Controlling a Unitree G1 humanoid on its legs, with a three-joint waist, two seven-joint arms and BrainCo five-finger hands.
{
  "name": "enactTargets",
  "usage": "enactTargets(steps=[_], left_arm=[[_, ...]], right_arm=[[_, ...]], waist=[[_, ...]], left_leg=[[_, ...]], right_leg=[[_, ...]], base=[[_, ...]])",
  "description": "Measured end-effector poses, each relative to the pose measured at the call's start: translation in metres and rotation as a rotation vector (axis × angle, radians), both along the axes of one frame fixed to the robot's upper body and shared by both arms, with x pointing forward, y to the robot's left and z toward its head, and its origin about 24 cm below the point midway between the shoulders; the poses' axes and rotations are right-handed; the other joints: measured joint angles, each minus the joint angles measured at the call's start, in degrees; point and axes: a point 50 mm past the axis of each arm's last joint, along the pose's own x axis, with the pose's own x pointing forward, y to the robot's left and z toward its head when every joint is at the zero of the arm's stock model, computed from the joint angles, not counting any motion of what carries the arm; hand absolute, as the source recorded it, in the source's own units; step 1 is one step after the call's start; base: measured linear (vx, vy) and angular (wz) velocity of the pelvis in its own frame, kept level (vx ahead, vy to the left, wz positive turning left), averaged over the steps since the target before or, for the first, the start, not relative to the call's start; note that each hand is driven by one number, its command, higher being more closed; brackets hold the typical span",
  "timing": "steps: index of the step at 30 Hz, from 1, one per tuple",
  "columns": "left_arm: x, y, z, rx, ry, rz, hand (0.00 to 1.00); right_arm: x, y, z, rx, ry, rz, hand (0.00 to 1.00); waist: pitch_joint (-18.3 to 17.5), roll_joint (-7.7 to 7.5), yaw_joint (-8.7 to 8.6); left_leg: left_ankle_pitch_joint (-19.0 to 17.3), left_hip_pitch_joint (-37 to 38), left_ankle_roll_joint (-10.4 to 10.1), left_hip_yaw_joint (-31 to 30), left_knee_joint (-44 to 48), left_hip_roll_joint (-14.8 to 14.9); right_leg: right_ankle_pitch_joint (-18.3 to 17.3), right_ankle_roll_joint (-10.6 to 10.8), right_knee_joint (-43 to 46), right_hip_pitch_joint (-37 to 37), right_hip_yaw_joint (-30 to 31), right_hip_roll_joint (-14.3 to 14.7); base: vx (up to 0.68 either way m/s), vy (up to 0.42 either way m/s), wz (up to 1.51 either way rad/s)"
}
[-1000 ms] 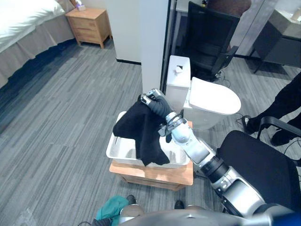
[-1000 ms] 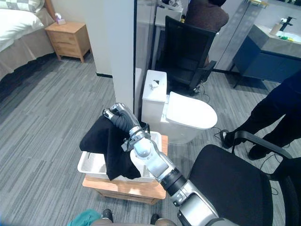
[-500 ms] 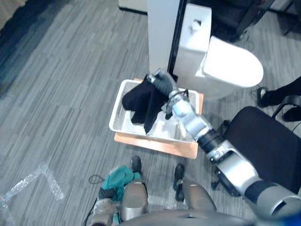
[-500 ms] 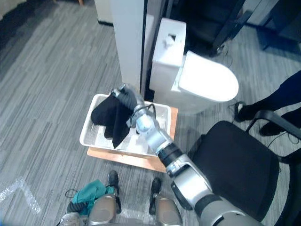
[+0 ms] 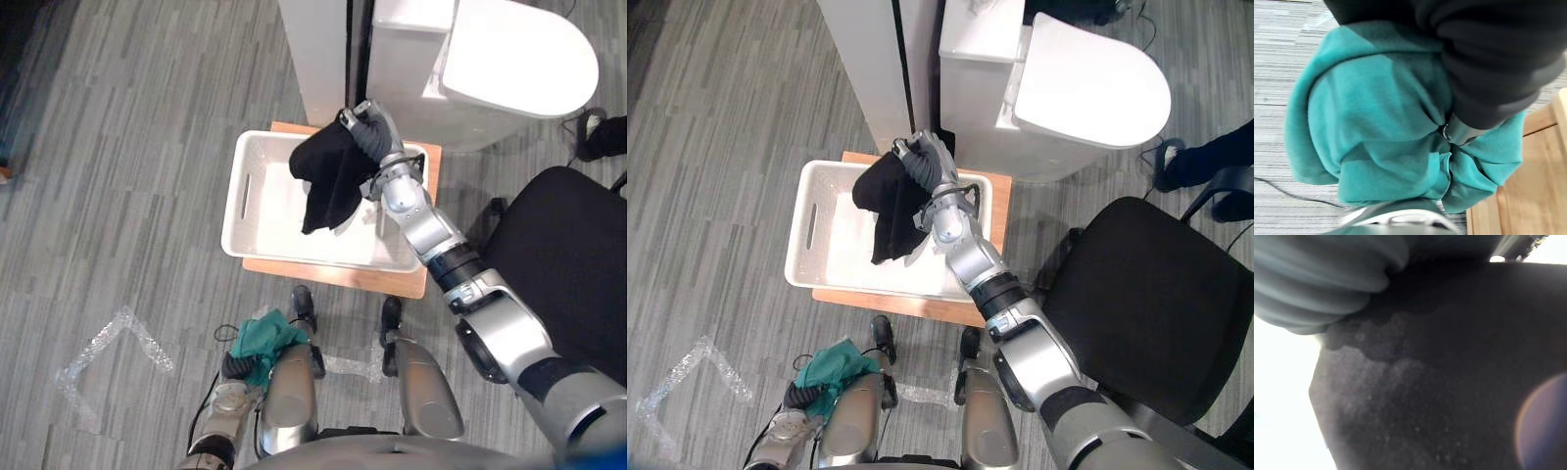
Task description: Tidy the bed and pick cloth on bed and put in laundry
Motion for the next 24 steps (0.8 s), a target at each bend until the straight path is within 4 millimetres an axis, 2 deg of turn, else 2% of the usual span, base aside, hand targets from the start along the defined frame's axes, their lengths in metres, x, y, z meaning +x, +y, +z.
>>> enactTargets(steps=[6, 10, 12, 14, 15, 16, 17, 18, 19, 20, 21, 22, 23, 24], left_arm=[[0.009, -0.006, 0.003, -0.011, -0.028, 0.014, 1.0], [0.01, -0.006, 0.003, -0.018, -0.026, 0.023, 1.0], [0.01, -0.007, 0.003, -0.025, -0.028, 0.029, 1.0], [0.011, -0.009, 0.003, -0.027, -0.033, 0.027, 1.0], [0.014, -0.011, 0.004, -0.032, -0.038, 0.025, 1.0], [0.015, -0.012, 0.004, -0.035, -0.04, 0.022, 1.0], [0.018, -0.015, 0.004, -0.041, -0.042, 0.014, 1.0], [0.019, -0.019, 0.005, -0.046, -0.044, 0.005, 1.0], [0.02, -0.02, 0.005, -0.048, -0.046, -0.001, 1.0], [0.021, -0.021, 0.005, -0.051, -0.052, 0.0, 1.0], [0.022, -0.025, 0.005, -0.059, -0.054, -0.006, 1.0], [0.024, -0.031, 0.006, -0.07, -0.061, -0.013, 1.0], [0.025, -0.033, 0.006, -0.071, -0.064, -0.013, 1.0], [0.025, -0.034, 0.006, -0.066, -0.067, -0.004, 1.0]], right_arm=[[-0.015, -0.005, -0.024, 0.053, 0.028, -0.007, 1.0], [-0.028, 0.003, -0.046, 0.067, 0.082, 0.02, 1.0], [-0.032, 0.009, -0.052, 0.046, 0.091, 0.04, 1.0], [-0.03, 0.003, -0.052, 0.024, 0.083, 0.021, 1.0], [-0.027, -0.005, -0.049, 0.042, 0.076, -0.009, 0.0], [-0.026, -0.007, -0.05, 0.044, 0.079, -0.019, 0.0], [-0.027, -0.015, -0.062, 0.055, 0.107, -0.053, 0.0], [-0.035, -0.009, -0.081, 0.042, 0.156, -0.037, 0.0], [-0.038, -0.004, -0.092, 0.016, 0.184, -0.026, 0.0], [-0.044, 0.001, -0.122, -0.04, 0.282, -0.033, 0.0], [-0.046, 0.001, -0.141, -0.064, 0.362, -0.056, 0.0], [-0.047, 0.001, -0.147, -0.071, 0.395, -0.07, 0.0], [-0.046, 0.0, -0.143, -0.063, 0.385, -0.076, 0.0], [-0.043, 0.001, -0.129, -0.031, 0.336, -0.073, 0.0]], waist=[[0.0, 0.0, -0.15], [0.0, 0.0, -0.7], [0.0, 0.0, -1.33], [0.0, 0.0, -1.63], [0.0, 0.0, -1.53], [0.0, 0.01, -1.4], [0.0, 0.06, -1.23], [0.0, 0.06, -1.38], [0.0, 0.06, -1.62], [0.0, 0.12, -2.02], [0.1, 0.23, -2.16], [0.3, 0.57, -1.87], [0.4, 0.7, -1.79], [0.4, 0.73, -1.68]], left_leg=[[0.0, 0.1, 0.0, 0.0, -0.1, -0.1], [0.0, 0.5, 0.0, 0.0, -0.1, -0.1], [0.0, 0.8, 0.0, 0.2, -0.1, -0.1], [0.0, 0.9, 0.0, 0.2, -0.2, -0.1], [0.0, 1.0, 0.0, 0.2, -0.2, -0.1], [0.0, 1.0, 0.0, 0.2, -0.1, -0.1], [0.0, 1.1, 0.0, 0.2, 0.0, -0.1], [-0.1, 1.1, -0.1, 0.0, -0.1, 0.0], [-0.2, 1.1, -0.3, -0.1, -0.1, 0.0], [-0.6, 1.1, -0.4, 0.0, -0.2, -0.2], [-0.6, 1.0, -0.4, 0.0, -0.2, -0.1], [-0.6, 0.8, -0.4, -0.1, -0.2, -0.1], [-0.6, 0.7, -0.4, -0.2, -0.2, 0.0], [-0.3, 0.7, 0.0, -0.2, -0.1, 0.1]], right_leg=[[-0.4, 0.1, 0.4, 0.0, 0.0, -0.1], [-0.8, 0.2, 1.1, 0.0, 0.2, -0.3], [-0.8, 0.2, 1.3, 0.1, 0.3, -0.3], [-0.8, 0.2, 1.3, 0.2, 0.4, -0.3], [-0.8, 0.2, 1.4, 0.2, 0.4, -0.3], [-0.8, 0.2, 1.5, 0.2, 0.4, -0.3], [-0.8, 0.3, 1.4, 0.3, 0.4, -0.3], [-0.8, 0.3, 1.2, 0.5, 0.4, -0.3], [-0.8, 0.3, 1.1, 0.5, 0.4, -0.3], [-0.9, 0.5, 0.7, 0.6, 0.4, -0.3], [-0.8, 0.6, 0.5, 0.6, 0.4, -0.2], [-0.6, 0.5, 0.3, 0.7, 0.3, -0.2], [-0.6, 0.5, 0.3, 0.7, 0.1, -0.2], [-0.6, 0.5, 0.3, 0.8, 0.0, -0.3]], base=[[0.0, 0.0, 0.01], [0.0, 0.0, -0.01], [-0.01, -0.002, -0.02], [0.0, 0.0, 0.0], [0.0, 0.0, 0.0], [0.0, 0.0, 0.0], [0.0, 0.0, 0.0], [0.0, 0.0, 0.0], [0.0, 0.0, 0.0], [0.02, -0.006, -0.03], [0.0, 0.0, 0.0], [0.02, -0.012, 0.05], [0.02, -0.013, 0.09], [0.03, -0.01, 0.09]])
